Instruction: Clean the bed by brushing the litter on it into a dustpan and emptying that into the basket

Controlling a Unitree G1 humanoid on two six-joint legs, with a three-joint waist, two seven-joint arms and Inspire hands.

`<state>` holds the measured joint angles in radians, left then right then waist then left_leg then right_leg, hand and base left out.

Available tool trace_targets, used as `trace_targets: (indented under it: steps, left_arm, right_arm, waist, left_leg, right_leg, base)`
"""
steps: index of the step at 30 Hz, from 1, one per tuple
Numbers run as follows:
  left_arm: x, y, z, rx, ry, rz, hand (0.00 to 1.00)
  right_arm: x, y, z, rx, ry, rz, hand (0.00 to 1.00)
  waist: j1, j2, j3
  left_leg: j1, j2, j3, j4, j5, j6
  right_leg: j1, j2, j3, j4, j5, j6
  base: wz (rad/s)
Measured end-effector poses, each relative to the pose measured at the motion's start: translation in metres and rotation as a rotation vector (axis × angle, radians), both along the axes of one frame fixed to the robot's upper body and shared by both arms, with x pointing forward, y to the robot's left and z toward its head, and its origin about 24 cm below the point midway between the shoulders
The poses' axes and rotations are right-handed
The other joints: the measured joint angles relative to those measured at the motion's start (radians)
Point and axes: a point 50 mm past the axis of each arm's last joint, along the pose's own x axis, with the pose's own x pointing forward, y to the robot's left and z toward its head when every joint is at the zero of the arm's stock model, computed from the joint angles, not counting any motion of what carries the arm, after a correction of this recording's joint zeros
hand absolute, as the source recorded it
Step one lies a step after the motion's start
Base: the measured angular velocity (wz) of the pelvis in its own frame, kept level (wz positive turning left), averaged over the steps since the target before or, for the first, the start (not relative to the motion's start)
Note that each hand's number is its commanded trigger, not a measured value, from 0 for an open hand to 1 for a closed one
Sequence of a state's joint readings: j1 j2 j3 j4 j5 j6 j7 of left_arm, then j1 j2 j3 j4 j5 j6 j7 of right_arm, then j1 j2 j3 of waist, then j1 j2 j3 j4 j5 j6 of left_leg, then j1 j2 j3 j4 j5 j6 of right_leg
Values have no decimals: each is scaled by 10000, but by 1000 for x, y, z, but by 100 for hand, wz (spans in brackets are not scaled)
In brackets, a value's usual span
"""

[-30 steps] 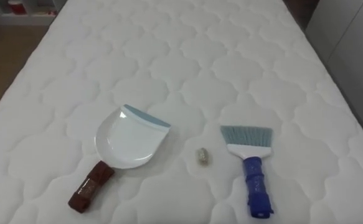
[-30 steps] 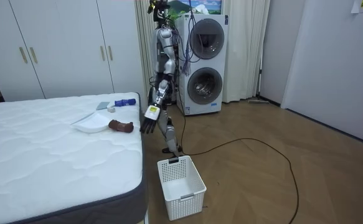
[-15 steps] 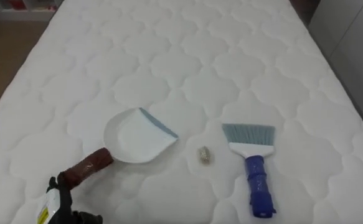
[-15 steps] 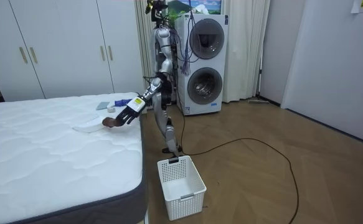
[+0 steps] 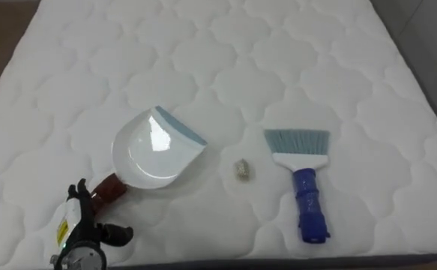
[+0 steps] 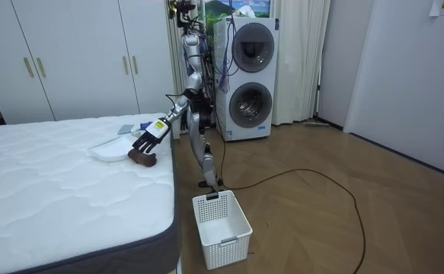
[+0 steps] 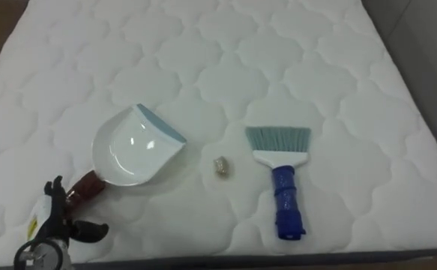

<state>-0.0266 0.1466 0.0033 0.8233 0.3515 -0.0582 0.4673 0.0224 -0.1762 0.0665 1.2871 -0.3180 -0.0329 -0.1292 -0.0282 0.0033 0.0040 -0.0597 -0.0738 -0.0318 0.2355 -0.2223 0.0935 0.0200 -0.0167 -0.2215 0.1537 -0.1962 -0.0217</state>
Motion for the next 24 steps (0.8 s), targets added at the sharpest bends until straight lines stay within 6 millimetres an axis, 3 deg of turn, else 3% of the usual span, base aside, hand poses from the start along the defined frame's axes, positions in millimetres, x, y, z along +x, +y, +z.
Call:
trace_targets:
  steps: [17,24]
  left_arm:
    - [-6,-2,-7,277,552,-530,0]
    - [-6,11,-4,1093,757,-903,0]
  right_arm:
    - [5,-4,2,-26,-255,78,0]
    - [14,-4,4,-107,-432,128,0]
  waist:
    - [96,-104,17]
    - [82,-46,38]
  left_leg:
    - [21,58,53,-241,14,-11]
    - [-64,85,156,-285,19,-20]
  right_leg:
    - [-121,33,3,-8,0,0]
    - [-284,62,232,-15,0,0]
  base:
    - [-1]
    - [-6]
